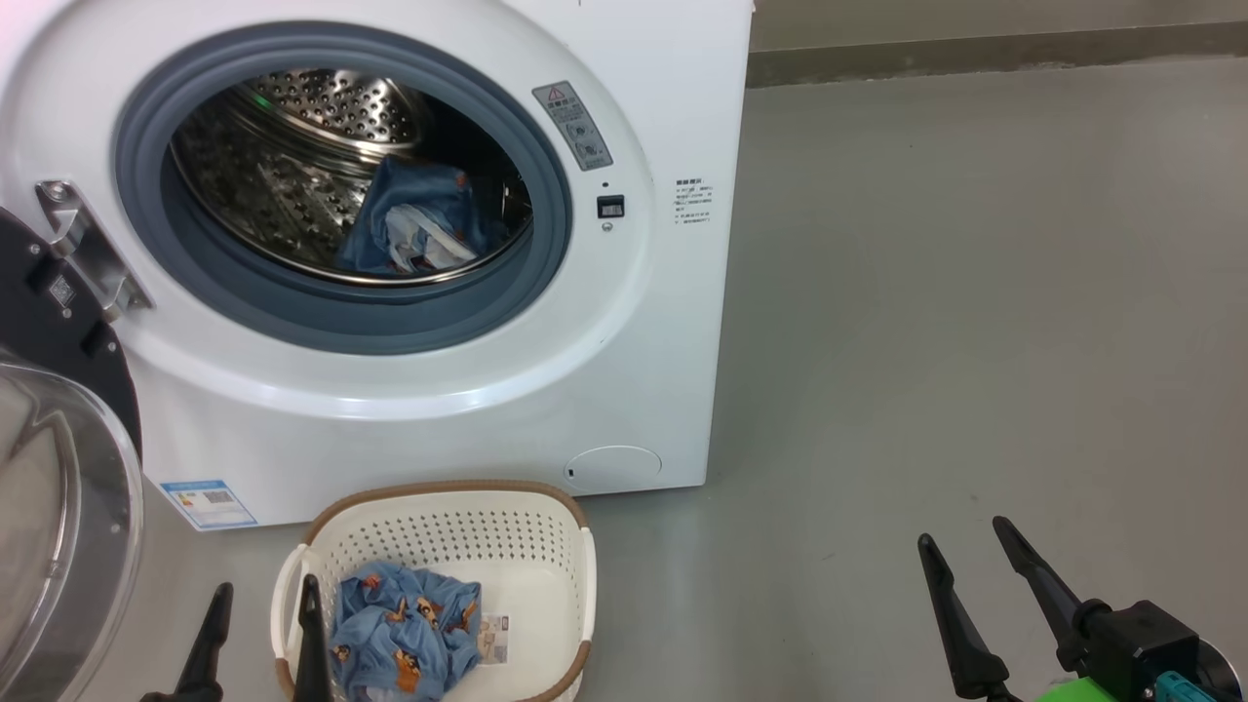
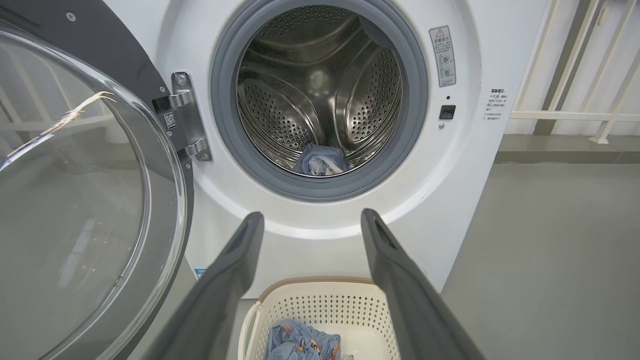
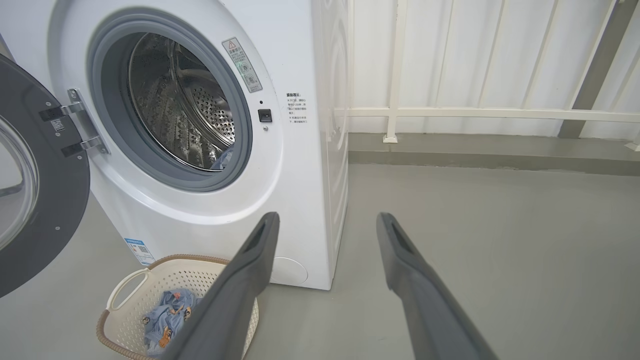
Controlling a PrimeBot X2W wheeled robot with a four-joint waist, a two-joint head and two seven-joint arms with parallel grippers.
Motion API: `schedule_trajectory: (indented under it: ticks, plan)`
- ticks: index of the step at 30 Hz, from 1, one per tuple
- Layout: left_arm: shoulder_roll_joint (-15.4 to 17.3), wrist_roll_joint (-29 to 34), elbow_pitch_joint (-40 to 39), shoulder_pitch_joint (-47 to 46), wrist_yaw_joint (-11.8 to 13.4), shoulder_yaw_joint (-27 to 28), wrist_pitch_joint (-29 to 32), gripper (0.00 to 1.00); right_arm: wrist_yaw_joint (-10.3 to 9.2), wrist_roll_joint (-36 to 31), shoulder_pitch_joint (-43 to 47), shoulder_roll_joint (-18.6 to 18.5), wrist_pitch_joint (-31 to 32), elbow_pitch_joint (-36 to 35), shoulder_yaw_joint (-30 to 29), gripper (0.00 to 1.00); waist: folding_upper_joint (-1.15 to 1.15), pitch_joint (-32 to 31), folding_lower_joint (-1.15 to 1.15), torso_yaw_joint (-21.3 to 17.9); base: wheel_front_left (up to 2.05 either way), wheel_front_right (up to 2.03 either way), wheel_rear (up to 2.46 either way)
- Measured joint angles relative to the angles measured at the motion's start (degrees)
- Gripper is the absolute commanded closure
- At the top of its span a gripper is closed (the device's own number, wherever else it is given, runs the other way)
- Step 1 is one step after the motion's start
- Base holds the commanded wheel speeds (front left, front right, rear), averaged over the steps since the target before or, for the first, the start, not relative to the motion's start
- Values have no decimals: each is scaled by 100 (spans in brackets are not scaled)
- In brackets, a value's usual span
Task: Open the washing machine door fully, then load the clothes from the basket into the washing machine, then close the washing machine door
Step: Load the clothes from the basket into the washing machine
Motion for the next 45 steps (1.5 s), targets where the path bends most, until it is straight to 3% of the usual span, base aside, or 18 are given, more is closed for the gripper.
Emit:
schedule_trajectory:
  ticks: [17, 23, 34, 45]
  plan:
    - [-148, -60, 523, -185, -56, -31, 1, 0, 0, 2, -29, 18, -10, -12, 43, 0, 0, 251, 0, -44, 0, 0, 0]
    - [-337, -113, 1279, -803, -313, -180, 82, 0, 0, 33, -265, 2, -52, -71, 105, 0, 0, 580, 0, -88, 0, 0, 0]
    - [-667, -419, 3206, -2341, -1015, -156, 159, 0, 0, 218, -1042, -35, -320, -109, 283, 0, 0, 1580, 0, -331, 0, 0, 0]
    - [-643, -593, 5081, -3832, -1484, 89, 213, 0, 0, 550, -1870, -12, -845, 348, 711, 0, 0, 2775, 0, -838, 0, 0, 0]
